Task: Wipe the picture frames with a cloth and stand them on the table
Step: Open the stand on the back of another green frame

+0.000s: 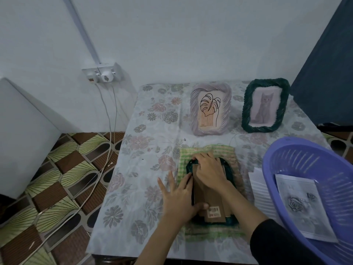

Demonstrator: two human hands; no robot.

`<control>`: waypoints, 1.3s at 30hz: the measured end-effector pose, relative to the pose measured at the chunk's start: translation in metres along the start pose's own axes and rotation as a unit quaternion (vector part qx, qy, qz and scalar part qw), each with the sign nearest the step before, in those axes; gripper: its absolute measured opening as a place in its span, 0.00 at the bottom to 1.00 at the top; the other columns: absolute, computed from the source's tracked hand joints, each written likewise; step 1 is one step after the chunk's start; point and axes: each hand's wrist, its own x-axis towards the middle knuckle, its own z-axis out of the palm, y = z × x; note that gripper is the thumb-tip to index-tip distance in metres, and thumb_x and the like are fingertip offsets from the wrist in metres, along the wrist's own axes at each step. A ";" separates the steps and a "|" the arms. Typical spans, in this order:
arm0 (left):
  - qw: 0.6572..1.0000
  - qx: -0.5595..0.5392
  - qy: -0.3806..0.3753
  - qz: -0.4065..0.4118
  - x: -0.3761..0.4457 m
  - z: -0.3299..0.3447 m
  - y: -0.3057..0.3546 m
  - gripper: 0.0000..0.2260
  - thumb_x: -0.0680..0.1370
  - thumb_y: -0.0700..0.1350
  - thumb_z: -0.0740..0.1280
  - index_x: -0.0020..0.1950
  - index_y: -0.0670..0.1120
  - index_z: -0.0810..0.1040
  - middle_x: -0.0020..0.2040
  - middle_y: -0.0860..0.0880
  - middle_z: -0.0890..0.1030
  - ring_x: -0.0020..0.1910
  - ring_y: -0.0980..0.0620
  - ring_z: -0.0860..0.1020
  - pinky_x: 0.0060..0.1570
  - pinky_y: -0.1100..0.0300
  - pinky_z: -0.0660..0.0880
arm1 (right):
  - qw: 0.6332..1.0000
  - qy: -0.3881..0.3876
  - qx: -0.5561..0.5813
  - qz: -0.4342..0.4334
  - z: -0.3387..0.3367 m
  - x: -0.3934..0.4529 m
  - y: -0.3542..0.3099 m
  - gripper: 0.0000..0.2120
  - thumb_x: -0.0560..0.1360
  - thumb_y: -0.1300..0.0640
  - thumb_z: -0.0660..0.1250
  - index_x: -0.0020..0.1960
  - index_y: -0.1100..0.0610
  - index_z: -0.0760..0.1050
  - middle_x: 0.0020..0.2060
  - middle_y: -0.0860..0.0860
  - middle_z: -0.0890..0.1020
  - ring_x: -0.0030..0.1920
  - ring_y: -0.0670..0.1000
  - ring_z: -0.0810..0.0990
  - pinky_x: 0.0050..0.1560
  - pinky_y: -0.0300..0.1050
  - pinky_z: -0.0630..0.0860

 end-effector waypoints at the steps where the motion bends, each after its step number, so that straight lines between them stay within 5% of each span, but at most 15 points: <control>1: 1.000 0.010 -0.003 0.001 0.000 0.000 0.000 0.52 0.57 0.76 0.37 0.78 0.51 0.45 0.78 0.56 0.45 0.75 0.36 0.39 0.55 0.31 0.24 | 1.000 -0.011 0.000 0.003 -0.002 0.001 0.000 0.17 0.75 0.63 0.54 0.62 0.54 0.70 0.61 0.48 0.73 0.63 0.52 0.65 0.57 0.49 0.62; 5: 1.000 0.010 -0.001 0.005 0.001 0.000 0.001 0.55 0.55 0.76 0.35 0.78 0.51 0.47 0.78 0.56 0.47 0.75 0.36 0.40 0.53 0.30 0.22 | 0.999 -0.020 -0.029 -0.012 -0.003 0.002 0.001 0.11 0.75 0.62 0.54 0.54 0.56 0.70 0.55 0.49 0.73 0.59 0.53 0.66 0.50 0.47 0.60; 9: 1.000 0.006 -0.006 0.005 0.000 -0.002 0.000 0.54 0.55 0.76 0.36 0.78 0.51 0.47 0.78 0.56 0.47 0.75 0.37 0.39 0.53 0.32 0.23 | 0.994 0.032 -0.086 -0.063 -0.002 -0.007 0.005 0.19 0.71 0.61 0.50 0.56 0.55 0.75 0.55 0.50 0.76 0.59 0.54 0.68 0.51 0.49 0.66; 13: 1.000 0.002 -0.022 -0.010 -0.003 -0.006 0.003 0.45 0.69 0.75 0.52 0.78 0.51 0.46 0.78 0.56 0.45 0.75 0.38 0.38 0.59 0.30 0.27 | 0.978 0.101 -0.163 -0.079 -0.007 -0.024 0.012 0.16 0.62 0.61 0.60 0.43 0.49 0.82 0.45 0.50 0.81 0.51 0.53 0.70 0.42 0.51 0.76; 16: 0.999 -0.001 -0.032 -0.015 -0.005 -0.009 0.004 0.43 0.71 0.73 0.53 0.78 0.51 0.45 0.78 0.57 0.44 0.75 0.38 0.38 0.61 0.28 0.31 | 0.987 0.156 -0.027 0.040 -0.008 -0.055 0.019 0.17 0.65 0.66 0.63 0.51 0.56 0.79 0.51 0.55 0.79 0.54 0.58 0.74 0.49 0.54 0.74; 19: 0.999 0.006 -0.034 -0.021 -0.009 -0.009 0.007 0.43 0.70 0.73 0.49 0.78 0.51 0.45 0.78 0.56 0.43 0.76 0.40 0.37 0.63 0.28 0.33 | 0.958 0.166 0.103 0.211 -0.009 -0.093 0.033 0.16 0.71 0.66 0.65 0.58 0.65 0.73 0.48 0.60 0.77 0.52 0.59 0.73 0.48 0.50 0.71; 21: 0.999 0.013 -0.022 -0.023 -0.016 -0.008 0.012 0.39 0.74 0.71 0.49 0.78 0.51 0.44 0.78 0.54 0.43 0.76 0.41 0.38 0.65 0.30 0.34 | 0.946 0.135 0.140 0.259 -0.008 -0.110 0.040 0.05 0.74 0.63 0.66 0.49 0.63 0.74 0.42 0.59 0.74 0.46 0.57 0.72 0.41 0.44 0.66; 24: 0.999 -0.030 0.004 -0.028 -0.029 -0.006 0.024 0.30 0.79 0.63 0.52 0.77 0.58 0.43 0.79 0.52 0.46 0.77 0.42 0.42 0.67 0.33 0.37 | 0.929 0.133 0.189 0.290 -0.006 -0.111 0.041 0.17 0.74 0.64 0.66 0.30 0.56 0.63 0.37 0.56 0.71 0.37 0.54 0.69 0.29 0.41 0.60; 28: 0.984 -0.175 0.007 -0.027 -0.037 -0.008 0.042 0.27 0.79 0.44 0.60 0.75 0.59 0.56 0.78 0.50 0.51 0.77 0.46 0.49 0.72 0.41 0.45 | 0.938 0.168 0.149 0.265 -0.020 -0.111 0.031 0.16 0.71 0.65 0.67 0.30 0.58 0.64 0.34 0.55 0.72 0.35 0.52 0.68 0.30 0.40 0.60; 31: 0.911 -0.407 0.058 -0.028 -0.037 -0.016 0.047 0.26 0.79 0.40 0.58 0.76 0.52 0.56 0.75 0.47 0.61 0.71 0.46 0.64 0.68 0.52 0.65 | 0.957 0.228 0.099 0.152 -0.036 -0.116 0.007 0.14 0.66 0.67 0.70 0.31 0.57 0.65 0.31 0.53 0.71 0.36 0.54 0.69 0.36 0.44 0.64; 34: 0.758 -0.644 0.062 -0.081 -0.043 -0.044 0.038 0.24 0.82 0.53 0.54 0.76 0.51 0.51 0.68 0.53 0.65 0.67 0.50 0.67 0.60 0.60 0.66 | 0.956 0.273 0.094 0.051 -0.050 -0.120 -0.030 0.09 0.71 0.57 0.65 0.34 0.57 0.70 0.33 0.52 0.73 0.37 0.52 0.70 0.39 0.44 0.66; 36: 0.692 -0.713 0.010 -0.110 -0.041 -0.055 0.016 0.26 0.79 0.63 0.51 0.74 0.56 0.56 0.66 0.51 0.69 0.66 0.46 0.70 0.61 0.57 0.67 | 0.964 0.233 0.131 -0.006 -0.055 -0.118 -0.056 0.14 0.76 0.51 0.56 0.41 0.58 0.75 0.39 0.50 0.75 0.43 0.47 0.68 0.44 0.39 0.65; 39: 0.583 -0.799 -0.087 -0.119 -0.038 -0.055 -0.027 0.38 0.68 0.76 0.50 0.70 0.56 0.67 0.67 0.44 0.74 0.64 0.40 0.73 0.64 0.41 0.68 | 0.962 0.092 0.256 -0.029 -0.058 -0.112 -0.081 0.13 0.79 0.53 0.57 0.53 0.56 0.78 0.48 0.47 0.77 0.50 0.45 0.71 0.49 0.33 0.66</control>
